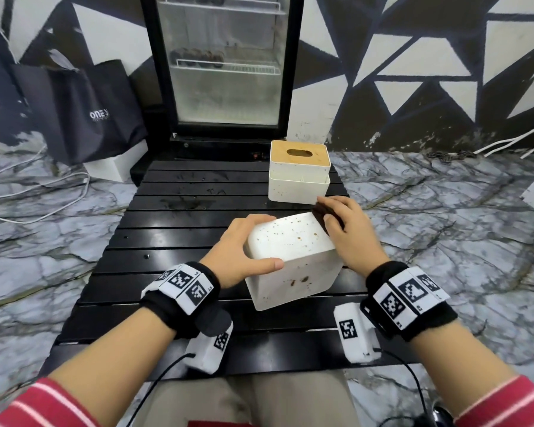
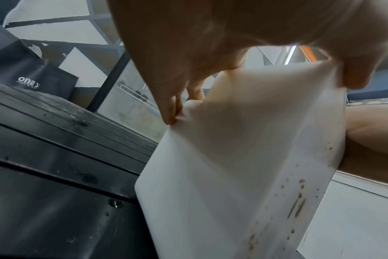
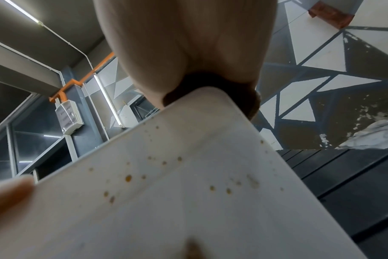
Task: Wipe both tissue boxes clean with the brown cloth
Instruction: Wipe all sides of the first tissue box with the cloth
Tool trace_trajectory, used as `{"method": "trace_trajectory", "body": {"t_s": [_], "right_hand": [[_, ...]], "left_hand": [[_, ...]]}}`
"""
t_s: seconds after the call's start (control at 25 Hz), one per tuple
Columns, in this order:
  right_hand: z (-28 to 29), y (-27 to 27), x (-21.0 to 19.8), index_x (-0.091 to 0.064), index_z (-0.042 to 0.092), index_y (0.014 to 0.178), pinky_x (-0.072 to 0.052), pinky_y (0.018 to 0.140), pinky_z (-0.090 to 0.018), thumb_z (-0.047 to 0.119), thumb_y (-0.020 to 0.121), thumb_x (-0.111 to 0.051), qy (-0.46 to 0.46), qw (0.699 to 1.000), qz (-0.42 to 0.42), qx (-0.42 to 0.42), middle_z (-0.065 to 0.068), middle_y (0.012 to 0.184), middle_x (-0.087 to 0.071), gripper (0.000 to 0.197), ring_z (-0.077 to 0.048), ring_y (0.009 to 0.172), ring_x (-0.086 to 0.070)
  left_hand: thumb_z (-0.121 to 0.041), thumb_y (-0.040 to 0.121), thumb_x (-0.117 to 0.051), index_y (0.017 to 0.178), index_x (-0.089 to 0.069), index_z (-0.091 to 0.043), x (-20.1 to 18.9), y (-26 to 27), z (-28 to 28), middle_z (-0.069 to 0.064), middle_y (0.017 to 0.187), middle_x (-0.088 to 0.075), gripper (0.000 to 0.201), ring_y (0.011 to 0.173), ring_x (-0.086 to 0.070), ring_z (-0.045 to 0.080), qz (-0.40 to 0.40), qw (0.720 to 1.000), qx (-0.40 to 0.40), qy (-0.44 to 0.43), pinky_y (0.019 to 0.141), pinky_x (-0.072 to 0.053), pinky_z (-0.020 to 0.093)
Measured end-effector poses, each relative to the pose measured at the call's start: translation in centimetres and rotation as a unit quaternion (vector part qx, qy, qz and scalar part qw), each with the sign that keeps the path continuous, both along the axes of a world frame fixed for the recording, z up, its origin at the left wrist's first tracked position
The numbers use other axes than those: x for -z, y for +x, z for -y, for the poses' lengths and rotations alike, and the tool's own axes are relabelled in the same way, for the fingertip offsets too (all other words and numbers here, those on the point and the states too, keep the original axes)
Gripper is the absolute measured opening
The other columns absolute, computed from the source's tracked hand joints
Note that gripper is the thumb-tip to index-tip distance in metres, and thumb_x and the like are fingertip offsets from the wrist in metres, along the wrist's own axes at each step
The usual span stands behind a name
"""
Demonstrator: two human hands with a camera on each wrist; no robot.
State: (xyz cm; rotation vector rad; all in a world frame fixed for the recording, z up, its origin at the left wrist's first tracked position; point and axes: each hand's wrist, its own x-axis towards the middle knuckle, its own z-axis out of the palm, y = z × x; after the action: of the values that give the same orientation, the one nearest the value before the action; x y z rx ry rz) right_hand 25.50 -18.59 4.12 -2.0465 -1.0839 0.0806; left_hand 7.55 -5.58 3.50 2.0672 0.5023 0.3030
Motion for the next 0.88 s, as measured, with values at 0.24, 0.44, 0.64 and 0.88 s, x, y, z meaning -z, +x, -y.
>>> {"method": "trace_trajectory", "body": {"t_s": [0.24,0.44,0.64,0.88], "right_hand": [[2.5,-2.1,0.6,-0.049,0.022,0.129,-0.024,0.102,-0.021,0.014,0.093,-0.042,0.037,0.999,0.005,-0.011,0.005,0.130,-0.042,0.038,-0.010,0.119,-0.036],[0.7,-0.6,0.1,-0.049,0.025,0.129,-0.031,0.107,-0.037,0.017,0.092,-0.041,-0.012,1.000,-0.008,-0.011,0.000,0.131,-0.043,0.039,-0.024,0.120,-0.039],[1.4,-1.4,0.2,-0.046,0.026,0.131,-0.026,0.100,-0.025,0.017,0.093,-0.041,-0.002,1.000,0.017,0.004,0.002,0.133,-0.040,0.039,-0.020,0.119,-0.036],[1.8,-1.2,-0.2,-0.045,0.027,0.132,-0.025,0.099,-0.025,0.019,0.094,-0.040,-0.046,0.998,0.047,-0.020,0.002,0.135,-0.040,0.039,-0.023,0.121,-0.036]], "left_hand": [[-0.061,0.048,-0.065,0.105,-0.036,-0.067,0.3,-0.1,-0.4,-0.017,0.117,-0.039,0.064,0.117,-0.040,0.014,0.004,1.000,-0.009,0.003,0.104,-0.038,0.038],[-0.060,0.048,-0.066,0.103,-0.035,-0.069,0.3,-0.2,-0.4,-0.017,0.118,-0.038,0.064,0.119,-0.037,0.015,-0.001,1.000,0.001,-0.008,0.104,-0.037,0.037],[-0.061,0.049,-0.064,0.104,-0.035,-0.066,0.5,0.0,0.2,-0.016,0.118,-0.039,0.063,0.118,-0.037,0.014,0.008,1.000,-0.009,0.005,0.103,-0.036,0.036],[-0.063,0.048,-0.064,0.104,-0.033,-0.068,0.3,-0.2,-0.2,-0.015,0.119,-0.038,0.065,0.120,-0.034,0.013,0.003,1.000,-0.011,-0.003,0.102,-0.034,0.033]]}}
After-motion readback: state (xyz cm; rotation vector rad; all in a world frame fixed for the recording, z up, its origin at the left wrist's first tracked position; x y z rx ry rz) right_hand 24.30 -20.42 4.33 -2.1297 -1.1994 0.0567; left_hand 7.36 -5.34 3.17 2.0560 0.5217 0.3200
